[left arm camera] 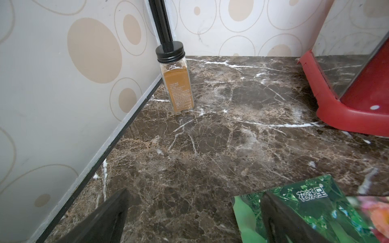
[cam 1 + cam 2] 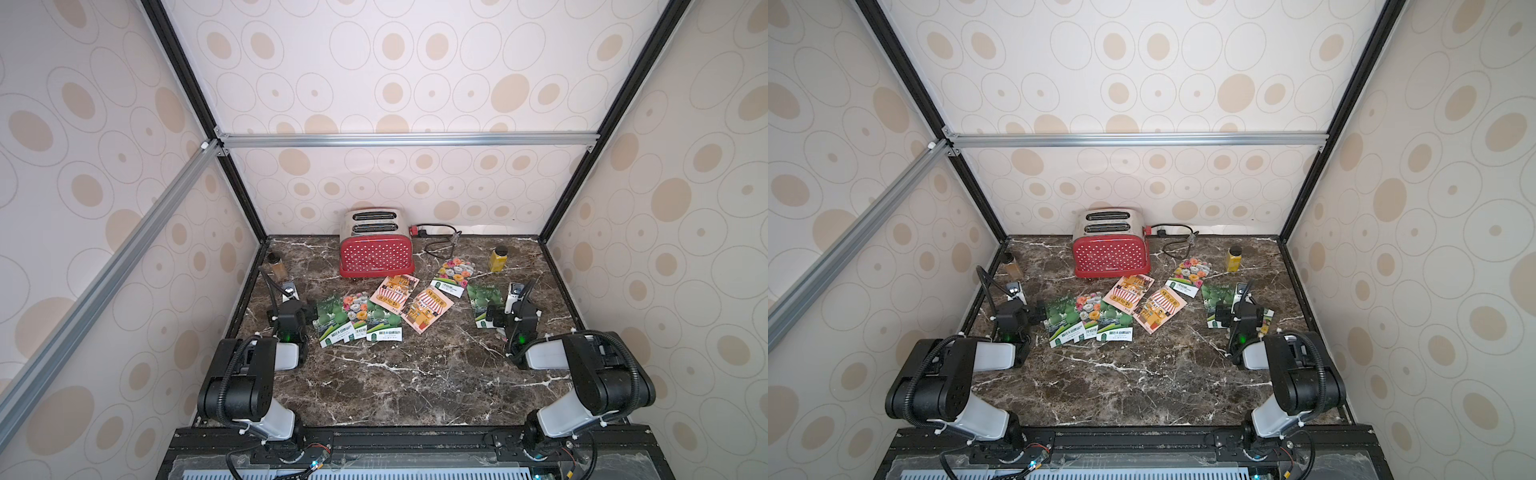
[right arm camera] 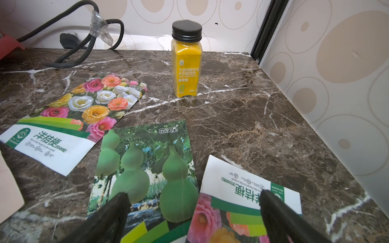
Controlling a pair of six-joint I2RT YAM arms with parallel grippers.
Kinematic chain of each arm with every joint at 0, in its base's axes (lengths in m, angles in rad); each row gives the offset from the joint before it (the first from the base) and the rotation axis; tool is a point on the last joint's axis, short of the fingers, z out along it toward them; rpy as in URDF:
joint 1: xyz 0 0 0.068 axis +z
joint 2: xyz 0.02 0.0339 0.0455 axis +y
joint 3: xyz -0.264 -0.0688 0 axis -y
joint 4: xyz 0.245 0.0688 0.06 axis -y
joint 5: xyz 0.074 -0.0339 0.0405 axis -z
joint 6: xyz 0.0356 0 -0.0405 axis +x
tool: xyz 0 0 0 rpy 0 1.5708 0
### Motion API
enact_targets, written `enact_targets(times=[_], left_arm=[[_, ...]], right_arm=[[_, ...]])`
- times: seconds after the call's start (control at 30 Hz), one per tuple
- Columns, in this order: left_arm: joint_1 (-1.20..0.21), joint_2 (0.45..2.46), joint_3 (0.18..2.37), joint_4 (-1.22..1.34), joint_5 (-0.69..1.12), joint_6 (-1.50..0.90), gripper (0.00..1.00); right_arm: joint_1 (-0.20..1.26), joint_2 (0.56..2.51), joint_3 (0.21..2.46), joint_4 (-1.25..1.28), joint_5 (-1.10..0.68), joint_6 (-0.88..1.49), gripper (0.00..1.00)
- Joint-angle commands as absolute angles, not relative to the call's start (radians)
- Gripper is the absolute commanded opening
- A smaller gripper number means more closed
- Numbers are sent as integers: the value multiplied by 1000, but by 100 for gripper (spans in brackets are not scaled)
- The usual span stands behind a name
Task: Arrange the seed packets in a row
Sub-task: Pick up the seed packet from the center of the board.
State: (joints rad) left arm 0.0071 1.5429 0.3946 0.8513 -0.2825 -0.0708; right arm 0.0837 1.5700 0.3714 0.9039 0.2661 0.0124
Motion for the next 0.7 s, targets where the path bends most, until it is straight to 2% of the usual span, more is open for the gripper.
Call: enact_targets(times=[0.0, 0.17, 0.23, 0.3, 0.4, 0.57, 0.67], left_arm=[[3, 1541, 414, 862, -290, -66, 99], [-3, 1512, 444, 810, -279, -47, 99], [-11, 1472, 536, 598, -284, -44, 99], [-13, 1468, 597, 498, -260, -28, 99], [-59, 1442, 670, 379, -353, -10, 99], [-77, 1399, 892, 0, -275, -100, 99], [-77, 1401, 984, -162, -228, -201, 99]], right_arm=[[81, 1563, 388, 908, 277, 18, 100], [83, 1555, 385, 911, 280, 16, 100], [85, 1525, 382, 890, 296, 20, 100], [86, 1476, 386, 841, 306, 22, 100], [95, 1387, 461, 618, 291, 25, 100], [99, 1315, 693, 144, 98, 119, 100], [119, 1320, 784, 16, -30, 181, 100]])
